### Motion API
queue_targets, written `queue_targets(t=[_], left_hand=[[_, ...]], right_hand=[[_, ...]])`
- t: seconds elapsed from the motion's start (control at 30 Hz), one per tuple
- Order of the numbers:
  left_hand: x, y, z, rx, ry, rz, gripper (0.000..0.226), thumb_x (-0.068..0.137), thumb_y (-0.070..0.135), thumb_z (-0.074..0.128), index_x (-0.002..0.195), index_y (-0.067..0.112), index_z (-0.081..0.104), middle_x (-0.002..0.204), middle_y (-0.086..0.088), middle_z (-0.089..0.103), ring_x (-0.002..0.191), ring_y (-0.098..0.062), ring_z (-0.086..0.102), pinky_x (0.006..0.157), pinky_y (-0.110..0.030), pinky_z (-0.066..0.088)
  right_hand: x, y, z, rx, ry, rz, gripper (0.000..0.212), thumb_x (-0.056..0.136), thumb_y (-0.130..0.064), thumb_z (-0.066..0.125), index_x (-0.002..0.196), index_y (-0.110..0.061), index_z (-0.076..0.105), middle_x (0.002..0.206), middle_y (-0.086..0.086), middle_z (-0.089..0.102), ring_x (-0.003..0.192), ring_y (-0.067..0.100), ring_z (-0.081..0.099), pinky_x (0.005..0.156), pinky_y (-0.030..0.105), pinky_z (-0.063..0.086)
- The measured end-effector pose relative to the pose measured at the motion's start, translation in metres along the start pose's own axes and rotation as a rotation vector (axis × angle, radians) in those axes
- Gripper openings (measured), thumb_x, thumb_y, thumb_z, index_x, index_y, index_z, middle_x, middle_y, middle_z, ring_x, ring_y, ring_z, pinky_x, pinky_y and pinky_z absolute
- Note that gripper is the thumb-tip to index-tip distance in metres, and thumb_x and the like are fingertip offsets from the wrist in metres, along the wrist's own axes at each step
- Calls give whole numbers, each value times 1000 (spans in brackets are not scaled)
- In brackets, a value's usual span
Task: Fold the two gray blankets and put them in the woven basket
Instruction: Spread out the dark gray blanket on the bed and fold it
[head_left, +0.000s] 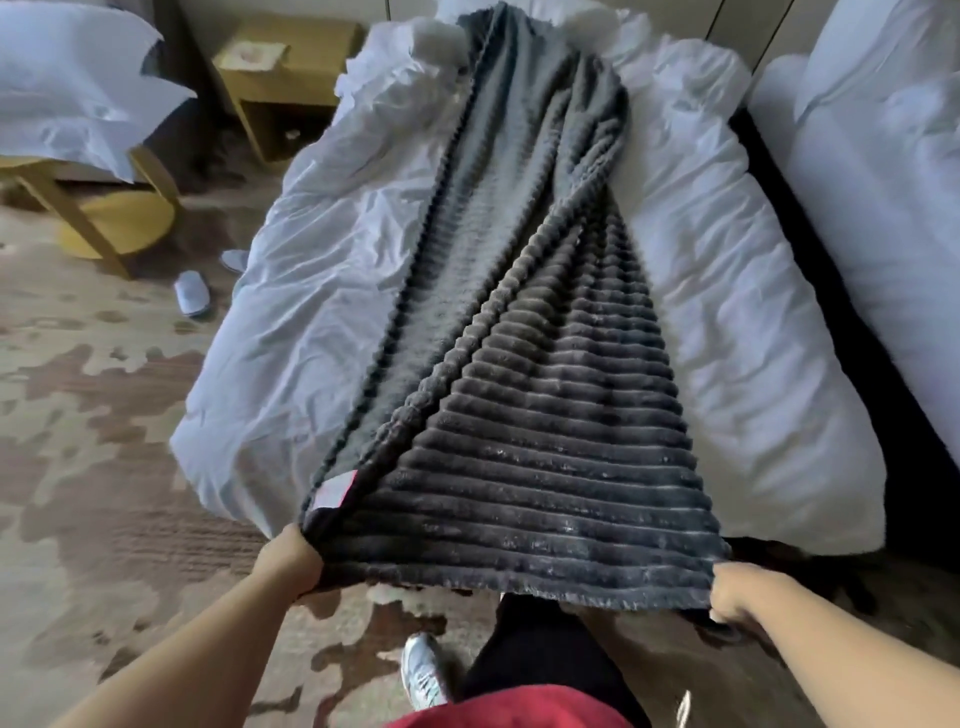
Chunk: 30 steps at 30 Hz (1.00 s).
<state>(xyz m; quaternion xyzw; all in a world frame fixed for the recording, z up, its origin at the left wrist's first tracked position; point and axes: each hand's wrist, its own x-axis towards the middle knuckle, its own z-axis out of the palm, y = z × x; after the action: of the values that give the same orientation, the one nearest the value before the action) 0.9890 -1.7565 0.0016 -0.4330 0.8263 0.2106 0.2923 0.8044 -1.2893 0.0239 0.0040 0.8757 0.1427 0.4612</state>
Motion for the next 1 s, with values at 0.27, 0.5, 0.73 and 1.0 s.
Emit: queue_targets(t=[0.27,0.5,0.73,1.0], left_hand=[[19,59,-3,79,-114,20,20,83,15,61,102,13,62,91,-1,64,88,-19,60,69,-24,44],[64,131,-13,-147,-30,-26,26,88,9,47,109,14,59,106,-8,64,86,-22,55,68,-25,39],[108,199,-30,-168,12,-54,41,84,6,45,123,13,56,119,-12,63,98,-26,61,72,-27,47],[173,258,-59,-317,64,12,41,89,12,48,129,19,53,127,-5,61,103,-21,58,79,-28,44]], right_hand=[[35,-46,-50,169,-34,-71,38,94,-10,42,61,-19,26,64,1,29,57,17,33,49,24,27],[81,-108,-131,348,-29,-262,25,93,-9,44,69,-13,39,65,2,34,61,19,34,64,30,27],[146,-160,-200,598,-103,-339,29,88,-5,37,97,16,55,80,8,40,75,20,36,66,30,26],[180,-284,-301,1012,-15,-443,22,90,-14,46,75,-20,61,72,2,63,63,20,55,63,32,46]])
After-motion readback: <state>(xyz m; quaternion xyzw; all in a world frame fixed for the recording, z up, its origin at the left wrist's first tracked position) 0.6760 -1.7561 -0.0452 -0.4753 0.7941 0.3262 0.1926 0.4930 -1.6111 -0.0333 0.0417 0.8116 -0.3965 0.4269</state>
